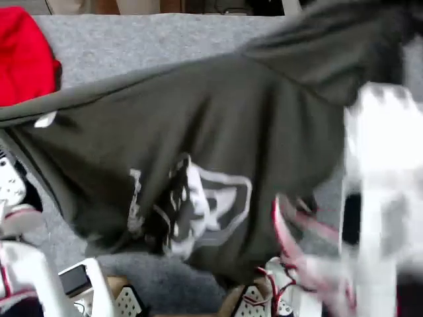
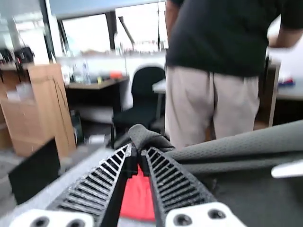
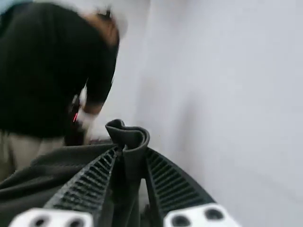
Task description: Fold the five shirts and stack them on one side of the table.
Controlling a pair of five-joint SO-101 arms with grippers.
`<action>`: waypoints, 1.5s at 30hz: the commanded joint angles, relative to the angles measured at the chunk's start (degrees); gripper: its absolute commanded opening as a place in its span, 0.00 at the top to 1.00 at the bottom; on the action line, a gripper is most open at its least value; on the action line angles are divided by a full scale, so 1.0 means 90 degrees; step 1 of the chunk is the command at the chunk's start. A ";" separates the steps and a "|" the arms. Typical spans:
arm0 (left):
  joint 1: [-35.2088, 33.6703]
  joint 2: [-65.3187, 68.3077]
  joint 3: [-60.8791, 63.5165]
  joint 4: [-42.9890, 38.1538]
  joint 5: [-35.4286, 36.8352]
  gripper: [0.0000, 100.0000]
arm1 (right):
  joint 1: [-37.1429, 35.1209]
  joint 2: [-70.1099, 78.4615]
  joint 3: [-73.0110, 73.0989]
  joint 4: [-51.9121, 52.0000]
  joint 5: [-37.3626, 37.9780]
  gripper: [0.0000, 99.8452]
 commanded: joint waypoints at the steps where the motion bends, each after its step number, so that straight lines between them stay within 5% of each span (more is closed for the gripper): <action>1: 0.0166 0.0317 0.0567 -0.0049 -0.0264 0.98 | -0.0347 0.0405 0.0962 0.0000 0.0068 0.99; 14: 0.2090 0.3404 0.0742 0.0449 -0.0742 0.98 | -0.2212 0.1714 0.4195 -0.0459 0.0254 0.99; 22: 0.2247 0.6481 -0.0928 0.0469 -0.0313 0.98 | -0.2037 0.2545 0.5680 -0.1739 0.0254 0.99; 27: 0.2344 0.8288 -0.2950 0.1709 0.0303 0.98 | -0.2007 0.2564 0.5875 -0.1690 0.0215 0.99; 36: 0.2833 1.0369 -0.6447 0.4767 0.0654 0.98 | -0.2007 0.2564 0.4772 0.0156 0.0254 0.99; 41: 0.2882 0.9939 -0.6212 0.4767 0.0508 0.98 | -0.2007 0.2564 0.3600 0.1768 0.0254 0.99; 45: 0.3106 0.9236 -0.4904 0.4767 -0.0098 0.98 | -0.1822 0.2281 0.3668 0.1836 0.0254 0.99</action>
